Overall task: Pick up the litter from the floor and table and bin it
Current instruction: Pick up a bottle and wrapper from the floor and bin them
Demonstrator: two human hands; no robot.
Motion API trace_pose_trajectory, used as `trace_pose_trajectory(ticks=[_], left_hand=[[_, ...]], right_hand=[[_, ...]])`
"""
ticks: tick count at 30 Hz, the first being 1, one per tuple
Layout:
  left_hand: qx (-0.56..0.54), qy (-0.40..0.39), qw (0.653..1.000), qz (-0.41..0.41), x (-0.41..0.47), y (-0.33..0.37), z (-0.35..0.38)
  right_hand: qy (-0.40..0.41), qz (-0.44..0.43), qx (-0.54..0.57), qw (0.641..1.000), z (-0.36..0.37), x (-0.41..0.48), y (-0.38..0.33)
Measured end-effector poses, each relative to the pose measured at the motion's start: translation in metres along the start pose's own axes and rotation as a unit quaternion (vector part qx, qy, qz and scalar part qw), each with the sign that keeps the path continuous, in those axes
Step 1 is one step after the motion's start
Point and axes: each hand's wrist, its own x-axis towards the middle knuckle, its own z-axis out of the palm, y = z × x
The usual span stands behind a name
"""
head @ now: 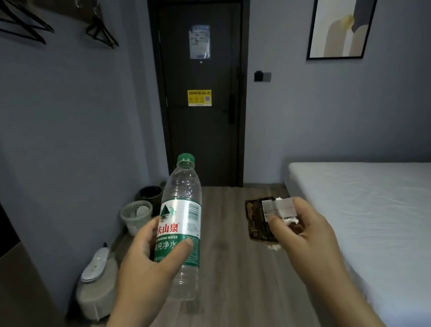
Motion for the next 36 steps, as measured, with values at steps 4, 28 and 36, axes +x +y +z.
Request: trace_pose_trajectory(ticks=[4, 28, 36], left_hand=[[0.007, -0.003, 1.0, 0.002, 0.073, -0.024, 0.008], [0.032, 0.111, 0.991, -0.063, 0.502, -0.17, -0.086], [0.055, 0.104, 0.989, -0.086, 0.659, -0.217, -0.129]], right_hand=[[-0.001, -0.001, 0.013, 1.0, 0.034, 0.062, 0.034], [-0.097, 0.042, 0.016, 0.994, 0.316, 0.423, 0.195], [-0.104, 0.084, 0.003, 0.991, 0.428, 0.53, 0.246]])
